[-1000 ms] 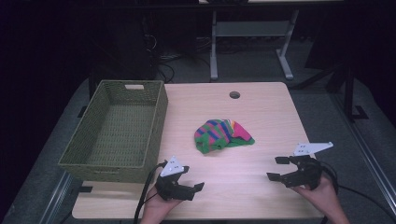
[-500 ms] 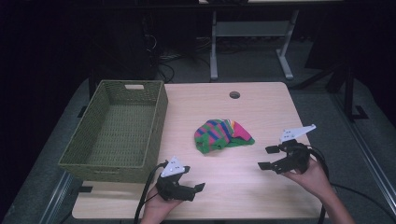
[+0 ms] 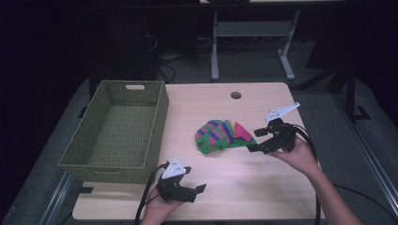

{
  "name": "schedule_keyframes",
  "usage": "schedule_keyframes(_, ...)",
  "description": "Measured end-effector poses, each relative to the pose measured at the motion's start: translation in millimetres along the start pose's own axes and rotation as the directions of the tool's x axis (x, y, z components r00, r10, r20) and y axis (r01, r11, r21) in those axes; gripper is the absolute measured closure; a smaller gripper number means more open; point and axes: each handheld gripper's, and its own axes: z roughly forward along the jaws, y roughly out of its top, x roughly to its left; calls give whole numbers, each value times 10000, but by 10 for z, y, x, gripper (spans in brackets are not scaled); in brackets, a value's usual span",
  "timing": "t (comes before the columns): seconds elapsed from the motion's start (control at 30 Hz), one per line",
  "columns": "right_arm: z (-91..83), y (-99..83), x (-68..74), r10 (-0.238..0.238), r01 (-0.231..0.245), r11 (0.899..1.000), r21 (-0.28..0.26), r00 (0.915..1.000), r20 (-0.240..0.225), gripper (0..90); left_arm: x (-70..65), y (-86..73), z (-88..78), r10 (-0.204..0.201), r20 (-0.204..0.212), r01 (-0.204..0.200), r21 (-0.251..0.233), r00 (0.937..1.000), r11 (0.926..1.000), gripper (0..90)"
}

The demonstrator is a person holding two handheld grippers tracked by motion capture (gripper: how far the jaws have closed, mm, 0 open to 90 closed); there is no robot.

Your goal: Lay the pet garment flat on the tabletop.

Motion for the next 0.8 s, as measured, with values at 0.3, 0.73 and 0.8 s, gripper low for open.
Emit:
schedule_keyframes(0.3,111,248,-23,-375,378,9986,383,9993,-76,210,14,5,8,17,17,-17,66,10000,10000,167)
schedule_keyframes(0.73,434,551,-52,-470,483,9914,1216,9988,-140,212,11,6,-8,-6,112,7,-41,9999,10000,167)
schedule_keyframes(0.8,487,601,-34,-561,566,9905,1250,9984,-79,216,5,4,-8,-22,94,23,-62,10000,10000,167)
